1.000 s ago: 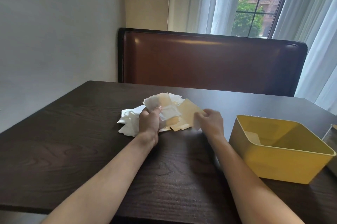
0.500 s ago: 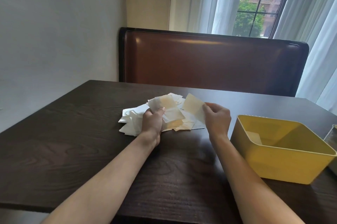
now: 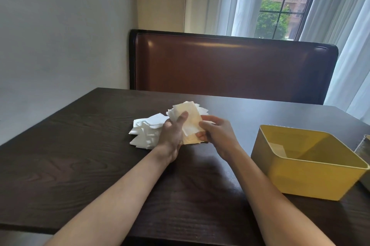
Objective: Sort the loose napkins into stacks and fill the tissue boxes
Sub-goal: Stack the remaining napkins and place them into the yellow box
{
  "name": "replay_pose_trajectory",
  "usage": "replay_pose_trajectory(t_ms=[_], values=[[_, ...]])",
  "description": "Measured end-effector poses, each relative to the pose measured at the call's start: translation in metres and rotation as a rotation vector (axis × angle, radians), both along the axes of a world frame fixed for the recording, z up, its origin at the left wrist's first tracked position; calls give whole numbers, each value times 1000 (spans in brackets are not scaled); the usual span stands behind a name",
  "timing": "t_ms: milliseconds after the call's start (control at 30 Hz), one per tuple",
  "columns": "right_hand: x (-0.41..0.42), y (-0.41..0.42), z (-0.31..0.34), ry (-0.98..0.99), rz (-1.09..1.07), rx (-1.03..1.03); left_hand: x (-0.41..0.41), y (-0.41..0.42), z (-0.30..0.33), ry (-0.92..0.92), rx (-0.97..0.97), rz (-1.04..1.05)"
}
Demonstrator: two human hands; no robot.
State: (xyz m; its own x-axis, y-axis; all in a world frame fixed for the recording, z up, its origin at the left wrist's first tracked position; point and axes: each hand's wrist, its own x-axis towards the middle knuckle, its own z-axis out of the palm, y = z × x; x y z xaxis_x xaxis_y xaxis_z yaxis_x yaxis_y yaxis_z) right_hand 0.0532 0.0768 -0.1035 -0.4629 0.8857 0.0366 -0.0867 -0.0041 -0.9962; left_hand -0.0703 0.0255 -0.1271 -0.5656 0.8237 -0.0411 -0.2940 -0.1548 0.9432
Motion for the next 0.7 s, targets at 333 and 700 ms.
replay_pose_trajectory(t_ms=[333,700], values=[[7,35,-25,-737,-180,517,-21,3,2,-26,8,368],[5,40,-29,-737,-186,528,-25,4,0,-85,-10,392]])
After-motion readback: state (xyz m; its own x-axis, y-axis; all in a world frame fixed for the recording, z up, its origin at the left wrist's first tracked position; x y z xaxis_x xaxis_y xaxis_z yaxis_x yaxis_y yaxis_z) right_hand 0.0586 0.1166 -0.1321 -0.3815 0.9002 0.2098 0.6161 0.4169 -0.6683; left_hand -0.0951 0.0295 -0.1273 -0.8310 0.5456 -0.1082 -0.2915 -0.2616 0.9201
